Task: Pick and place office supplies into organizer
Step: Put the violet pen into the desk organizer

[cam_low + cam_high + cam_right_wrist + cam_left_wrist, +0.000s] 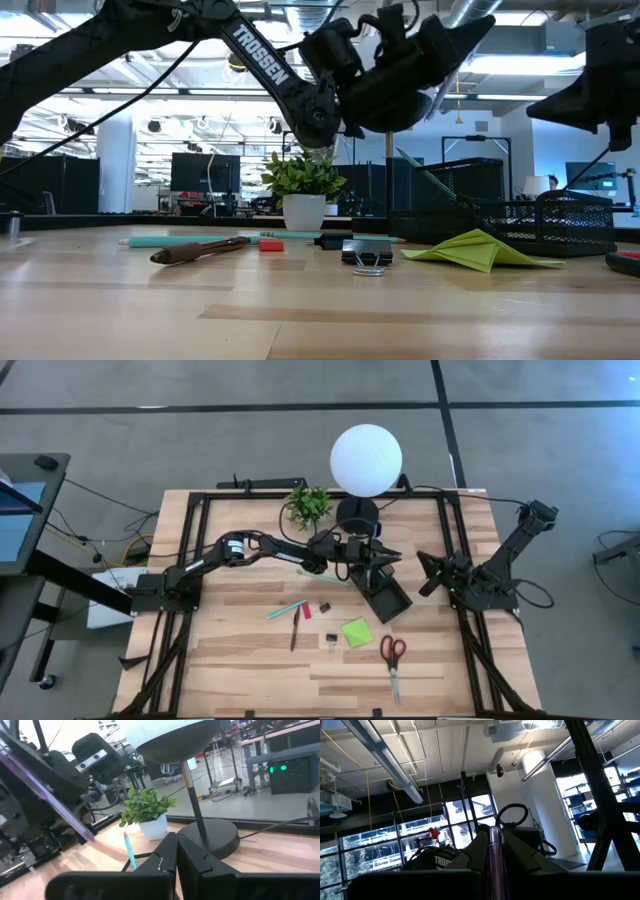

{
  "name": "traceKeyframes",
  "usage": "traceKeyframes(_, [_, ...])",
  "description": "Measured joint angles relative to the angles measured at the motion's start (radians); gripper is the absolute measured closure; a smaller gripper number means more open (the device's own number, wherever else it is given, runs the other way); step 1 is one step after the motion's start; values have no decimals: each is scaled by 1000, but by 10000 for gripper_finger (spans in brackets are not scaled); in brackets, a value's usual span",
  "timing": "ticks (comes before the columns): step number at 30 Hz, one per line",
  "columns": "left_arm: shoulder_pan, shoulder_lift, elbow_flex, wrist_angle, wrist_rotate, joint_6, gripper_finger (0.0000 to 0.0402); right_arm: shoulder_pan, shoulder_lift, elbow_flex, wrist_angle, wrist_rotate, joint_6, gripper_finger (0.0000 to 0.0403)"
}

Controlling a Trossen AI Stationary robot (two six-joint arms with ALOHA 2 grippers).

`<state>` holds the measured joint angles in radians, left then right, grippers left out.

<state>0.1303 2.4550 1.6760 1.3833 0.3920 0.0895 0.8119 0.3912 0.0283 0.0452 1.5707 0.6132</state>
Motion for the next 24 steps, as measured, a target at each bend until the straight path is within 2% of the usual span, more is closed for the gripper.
traceKeyframes(11, [-1,1,6,-66,-8,31,376,-57,0,0,0,0,0,403])
traceKeyframes(15, [-2,1,44,-70,44,3,376,-71,0,0,0,-8,-1,403])
traceKeyframes(19, [-2,2,45,-53,77,-54,376,-75,0,0,7,-137,0,403])
traceKeyframes(24, [-2,2,45,94,121,-222,376,-75,0,0,65,-321,-14,403])
